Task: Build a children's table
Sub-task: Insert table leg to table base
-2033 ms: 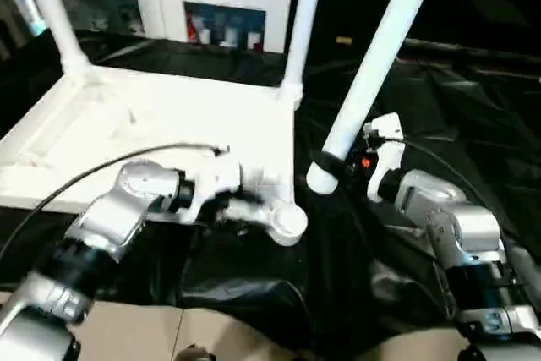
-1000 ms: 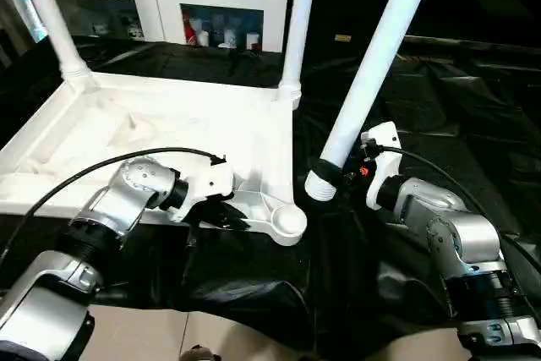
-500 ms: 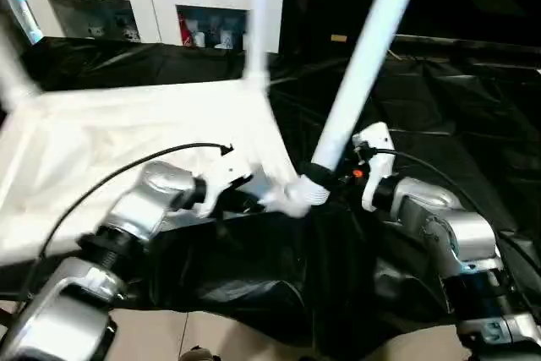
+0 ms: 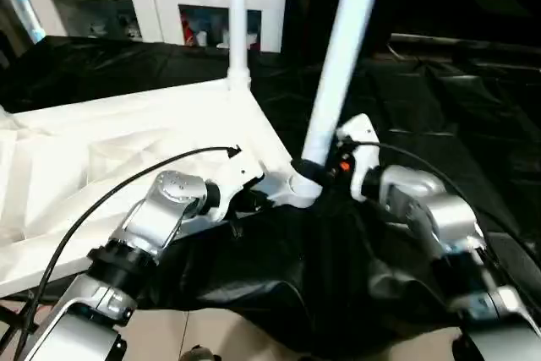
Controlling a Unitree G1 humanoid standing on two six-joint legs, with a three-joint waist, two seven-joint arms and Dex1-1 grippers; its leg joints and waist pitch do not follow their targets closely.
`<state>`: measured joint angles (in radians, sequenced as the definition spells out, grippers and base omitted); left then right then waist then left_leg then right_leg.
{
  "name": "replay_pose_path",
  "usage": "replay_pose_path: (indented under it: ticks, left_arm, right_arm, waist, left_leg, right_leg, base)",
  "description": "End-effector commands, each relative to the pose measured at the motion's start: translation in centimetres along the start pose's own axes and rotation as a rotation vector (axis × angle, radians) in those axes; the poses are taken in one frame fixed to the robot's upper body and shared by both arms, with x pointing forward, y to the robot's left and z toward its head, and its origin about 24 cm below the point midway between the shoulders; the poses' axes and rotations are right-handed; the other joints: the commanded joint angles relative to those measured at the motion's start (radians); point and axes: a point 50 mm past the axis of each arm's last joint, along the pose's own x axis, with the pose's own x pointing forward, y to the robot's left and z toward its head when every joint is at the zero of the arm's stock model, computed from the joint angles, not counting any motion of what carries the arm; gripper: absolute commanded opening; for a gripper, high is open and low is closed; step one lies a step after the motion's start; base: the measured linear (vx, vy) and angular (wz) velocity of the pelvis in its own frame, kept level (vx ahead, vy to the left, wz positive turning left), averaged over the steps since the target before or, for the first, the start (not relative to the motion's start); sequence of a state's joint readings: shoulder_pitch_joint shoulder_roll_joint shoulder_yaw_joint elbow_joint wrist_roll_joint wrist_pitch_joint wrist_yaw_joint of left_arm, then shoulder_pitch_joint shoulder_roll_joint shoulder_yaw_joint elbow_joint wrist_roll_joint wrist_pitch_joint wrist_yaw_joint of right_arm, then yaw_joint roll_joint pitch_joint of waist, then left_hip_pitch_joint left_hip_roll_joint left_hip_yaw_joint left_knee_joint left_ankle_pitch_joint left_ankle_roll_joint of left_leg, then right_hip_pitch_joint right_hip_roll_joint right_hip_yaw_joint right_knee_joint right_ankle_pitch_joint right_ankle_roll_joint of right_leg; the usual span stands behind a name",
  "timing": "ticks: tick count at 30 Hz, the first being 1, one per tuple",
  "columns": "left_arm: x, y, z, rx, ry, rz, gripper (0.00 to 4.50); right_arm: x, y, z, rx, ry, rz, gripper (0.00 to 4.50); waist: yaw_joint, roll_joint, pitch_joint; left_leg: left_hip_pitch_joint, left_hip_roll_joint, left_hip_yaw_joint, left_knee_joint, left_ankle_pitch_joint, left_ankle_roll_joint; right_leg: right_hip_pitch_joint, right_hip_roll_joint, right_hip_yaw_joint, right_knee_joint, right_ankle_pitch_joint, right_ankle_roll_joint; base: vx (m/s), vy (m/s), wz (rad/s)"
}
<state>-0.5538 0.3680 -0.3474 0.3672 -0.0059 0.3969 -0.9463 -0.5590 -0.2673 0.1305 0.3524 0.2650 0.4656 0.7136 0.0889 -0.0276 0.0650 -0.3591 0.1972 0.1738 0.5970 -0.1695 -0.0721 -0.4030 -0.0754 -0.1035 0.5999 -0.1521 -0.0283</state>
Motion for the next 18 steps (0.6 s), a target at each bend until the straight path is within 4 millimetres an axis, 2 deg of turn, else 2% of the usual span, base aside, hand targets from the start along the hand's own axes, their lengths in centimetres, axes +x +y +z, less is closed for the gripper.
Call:
replay_pose_path:
  ticks: [1, 10, 18]
  left_arm:
    - [-0.04, -0.40, 0.11, -0.005, -0.041, -0.033, 0.00]
    - [-0.20, -0.10, 0.29, -0.010, -0.072, -0.030, 0.00]
    - [-0.22, -0.10, 0.17, -0.007, -0.066, -0.034, 0.00]
  right_arm:
    - [0.09, -0.39, 0.14, -0.015, 0.013, -0.008, 1.90]
    - [0.24, -0.62, -0.35, 0.018, 0.094, 0.046, 1.90]
    - [0.31, -1.36, -0.57, 0.110, 0.052, 0.022, 1.90]
  waist:
    - [0.001, -0.003, -0.073]
    - [0.002, -0.008, -0.073]
    - [0.001, -0.006, -0.073]
  left_leg:
    - [0.008, 0.030, -0.012, -0.069, -0.244, 0.005]
    - [0.007, 0.030, -0.011, -0.068, -0.230, 0.010]
    - [0.009, 0.031, -0.011, -0.068, -0.238, 0.009]
  right_leg:
    - [0.049, -0.078, 0.052, -0.089, -0.443, -0.098]
    - [0.049, -0.078, 0.053, -0.088, -0.443, -0.093]
    - [0.047, -0.079, 0.053, -0.089, -0.453, -0.097]
  base:
    - [0.000, 0.000, 0.00]
    - [0.000, 0.000, 0.00]
    - [0.000, 0.000, 0.00]
